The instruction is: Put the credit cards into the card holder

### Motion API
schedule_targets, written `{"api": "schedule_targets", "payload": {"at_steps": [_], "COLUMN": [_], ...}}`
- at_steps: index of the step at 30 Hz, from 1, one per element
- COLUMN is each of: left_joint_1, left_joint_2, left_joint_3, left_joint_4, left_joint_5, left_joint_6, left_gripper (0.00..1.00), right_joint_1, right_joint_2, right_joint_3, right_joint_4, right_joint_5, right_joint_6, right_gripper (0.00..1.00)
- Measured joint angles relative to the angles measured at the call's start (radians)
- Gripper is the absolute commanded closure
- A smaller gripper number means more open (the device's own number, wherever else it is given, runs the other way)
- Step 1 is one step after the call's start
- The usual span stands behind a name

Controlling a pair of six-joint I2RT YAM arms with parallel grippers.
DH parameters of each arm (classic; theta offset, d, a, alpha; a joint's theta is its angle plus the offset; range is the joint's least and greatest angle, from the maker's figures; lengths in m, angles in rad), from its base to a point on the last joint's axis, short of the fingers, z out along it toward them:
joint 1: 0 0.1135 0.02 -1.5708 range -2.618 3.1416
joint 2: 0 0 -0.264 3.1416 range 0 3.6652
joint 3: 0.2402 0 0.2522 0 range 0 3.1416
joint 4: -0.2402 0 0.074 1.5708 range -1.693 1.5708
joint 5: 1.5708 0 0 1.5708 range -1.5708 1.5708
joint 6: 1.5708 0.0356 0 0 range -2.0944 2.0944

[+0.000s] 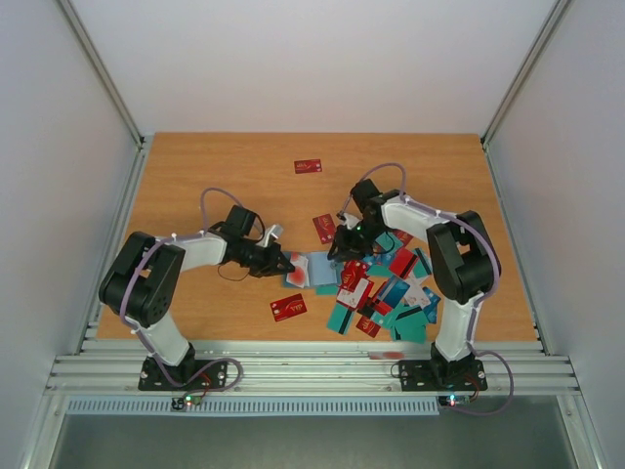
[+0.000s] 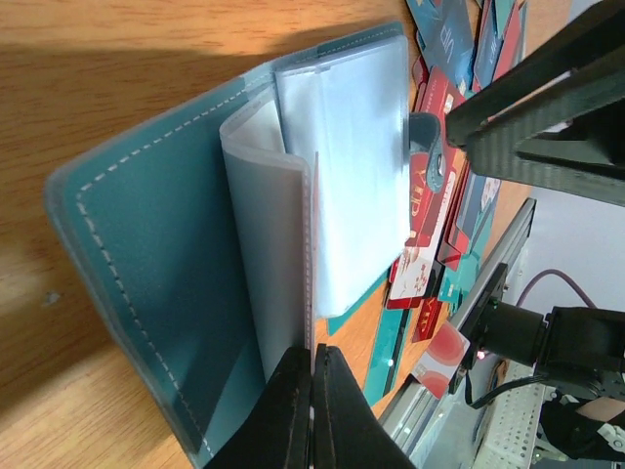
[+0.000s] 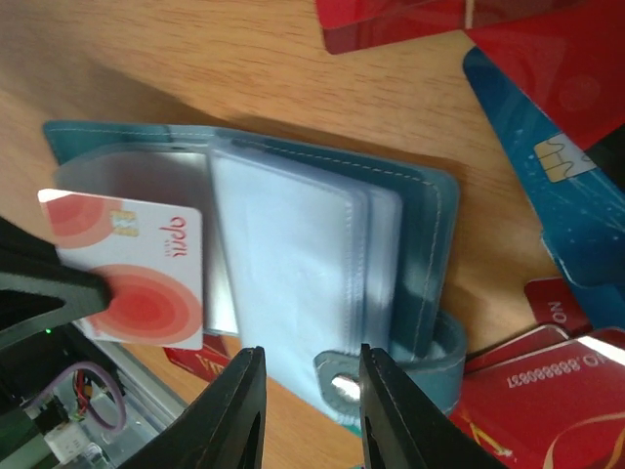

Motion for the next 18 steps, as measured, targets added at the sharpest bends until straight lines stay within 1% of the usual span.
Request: {"api": "schedule_targets", "payload": {"at_steps": [7, 18], "left_joint_1": [-0.004, -0.016], "left_joint_2": [0.010, 0.050], "left_joint_3": [0.010, 0.032], "left_joint_4": [-0.009, -0.014], "left_joint_5": [0.002, 0.018], "left_joint_6": [0.005, 0.018], "left_gripper": [1.00, 1.00], "right_joint_1": [0.000, 0.000], "right_joint_2": [0.077, 0.083], "right_joint_3": [0.000, 0.000], "right_joint_4": [0.006, 0.009], "right_joint_5": [-0.005, -0.019], "right_joint_6": [-0.002, -0.002], "right_gripper": [0.72, 0.72]}}
